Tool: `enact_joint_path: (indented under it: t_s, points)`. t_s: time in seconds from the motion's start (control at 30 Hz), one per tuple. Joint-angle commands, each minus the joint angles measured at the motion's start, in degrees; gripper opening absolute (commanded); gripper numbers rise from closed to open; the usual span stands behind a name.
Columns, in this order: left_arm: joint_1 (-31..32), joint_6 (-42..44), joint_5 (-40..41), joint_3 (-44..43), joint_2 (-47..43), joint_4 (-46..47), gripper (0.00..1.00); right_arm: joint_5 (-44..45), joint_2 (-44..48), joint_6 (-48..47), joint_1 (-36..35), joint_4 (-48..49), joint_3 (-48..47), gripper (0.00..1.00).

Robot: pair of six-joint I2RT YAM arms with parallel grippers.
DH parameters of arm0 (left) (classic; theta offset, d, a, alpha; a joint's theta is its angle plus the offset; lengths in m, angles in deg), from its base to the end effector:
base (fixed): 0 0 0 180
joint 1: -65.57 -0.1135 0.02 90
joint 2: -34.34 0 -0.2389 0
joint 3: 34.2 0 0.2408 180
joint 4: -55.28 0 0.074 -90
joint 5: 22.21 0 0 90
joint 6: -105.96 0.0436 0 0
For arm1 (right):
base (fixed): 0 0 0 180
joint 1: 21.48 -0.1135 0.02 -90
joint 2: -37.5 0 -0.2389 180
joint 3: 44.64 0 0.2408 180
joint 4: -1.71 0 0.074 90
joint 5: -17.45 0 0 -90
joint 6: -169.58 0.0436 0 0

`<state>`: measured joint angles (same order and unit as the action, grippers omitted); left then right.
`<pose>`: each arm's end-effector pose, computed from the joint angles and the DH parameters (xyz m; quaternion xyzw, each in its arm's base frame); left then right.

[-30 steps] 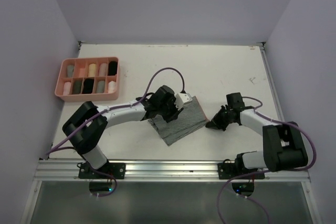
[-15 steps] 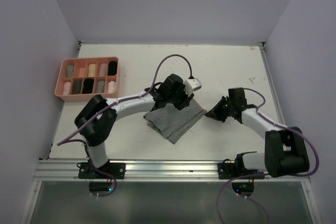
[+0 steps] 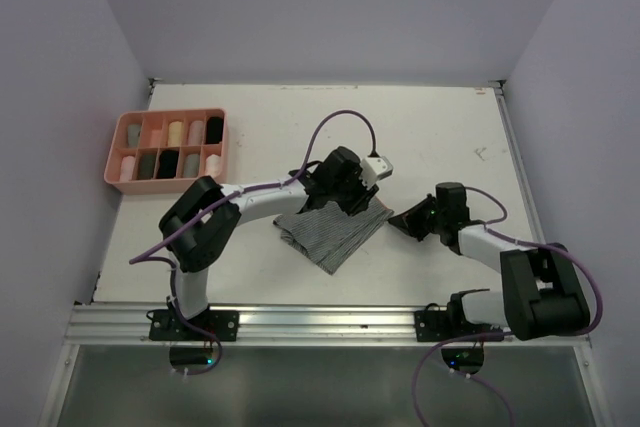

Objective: Roll the underwear
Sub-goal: Fold the underwear

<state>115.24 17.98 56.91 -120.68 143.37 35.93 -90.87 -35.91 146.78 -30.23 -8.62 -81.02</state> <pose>0.2573 -0.3158 0.1690 0.4311 0.8013 -0.2431 0.3362 0.2175 0.0473 0.1126 0.3985 0.8309 0.3378 0.1917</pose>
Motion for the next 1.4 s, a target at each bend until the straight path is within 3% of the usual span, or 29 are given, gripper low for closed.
enact_joint_path:
  t_s: [0.0,0.3,0.6,0.93,1.37]
  points:
    - [0.3,-1.5,0.0,-2.7,0.7,2.2,0.40,1.2,-2.1,3.5,-0.3,10.3,0.8,0.00]
    - [0.6,-3.2,-0.9,-3.8,2.0,1.9,0.43,2.3,2.2,4.8,-1.0,9.4,-0.4,0.01]
    - [0.6,-3.8,-1.4,-4.4,2.8,1.9,0.43,3.1,-8.9,2.6,-1.0,11.1,-1.8,0.00]
    - [1.7,-3.7,-2.0,-5.6,4.3,2.0,0.47,4.1,-8.7,2.1,-1.2,9.8,-1.7,0.00]
    - [5.6,-2.4,4.5,-7.8,7.3,0.9,0.50,4.4,-10.4,4.0,-1.2,11.4,0.6,0.00]
